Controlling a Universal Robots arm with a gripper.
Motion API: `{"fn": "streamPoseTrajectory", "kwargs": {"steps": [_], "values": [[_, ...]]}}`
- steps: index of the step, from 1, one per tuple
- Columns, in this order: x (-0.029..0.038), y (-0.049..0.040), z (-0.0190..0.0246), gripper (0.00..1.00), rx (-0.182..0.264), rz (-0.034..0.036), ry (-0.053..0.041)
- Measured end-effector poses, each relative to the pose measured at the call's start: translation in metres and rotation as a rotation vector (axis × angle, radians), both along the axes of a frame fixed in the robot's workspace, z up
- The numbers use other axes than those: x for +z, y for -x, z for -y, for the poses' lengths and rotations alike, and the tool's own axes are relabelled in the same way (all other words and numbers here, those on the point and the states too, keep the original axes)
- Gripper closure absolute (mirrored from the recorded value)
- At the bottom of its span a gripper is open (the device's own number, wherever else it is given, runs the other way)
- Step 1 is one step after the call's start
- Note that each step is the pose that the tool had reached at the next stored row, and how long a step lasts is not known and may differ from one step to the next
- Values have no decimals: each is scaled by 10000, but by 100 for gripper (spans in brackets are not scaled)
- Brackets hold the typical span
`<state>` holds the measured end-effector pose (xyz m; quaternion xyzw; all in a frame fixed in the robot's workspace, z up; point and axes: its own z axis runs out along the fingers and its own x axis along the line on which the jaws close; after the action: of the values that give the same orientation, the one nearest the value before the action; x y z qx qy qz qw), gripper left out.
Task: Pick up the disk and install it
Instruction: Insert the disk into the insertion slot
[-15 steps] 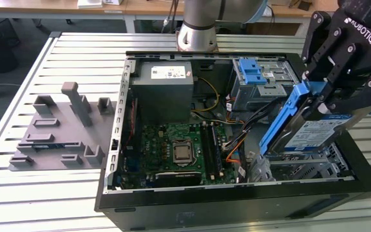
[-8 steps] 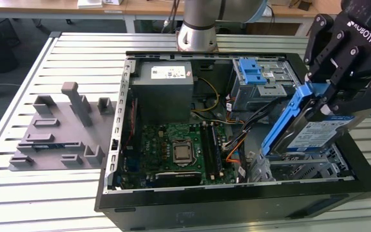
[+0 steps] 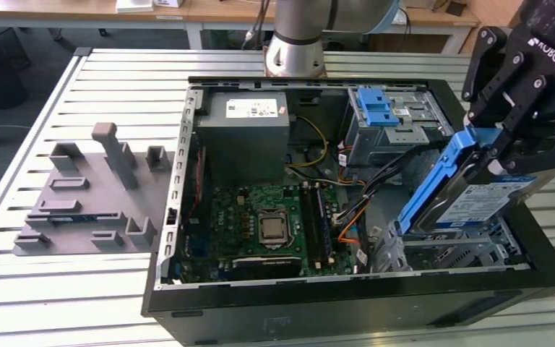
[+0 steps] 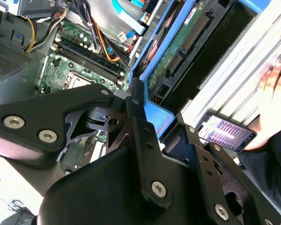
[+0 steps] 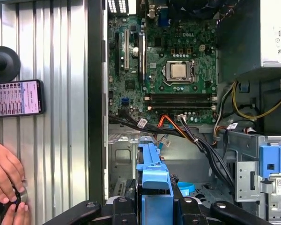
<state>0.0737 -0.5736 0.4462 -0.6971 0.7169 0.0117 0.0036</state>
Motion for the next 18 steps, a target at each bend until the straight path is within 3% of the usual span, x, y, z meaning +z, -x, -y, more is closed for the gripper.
{"fn": "streamPoseTrajectory", "kwargs": {"steps": [18], "values": [[-64,-13,0,64,90,0,10]]}}
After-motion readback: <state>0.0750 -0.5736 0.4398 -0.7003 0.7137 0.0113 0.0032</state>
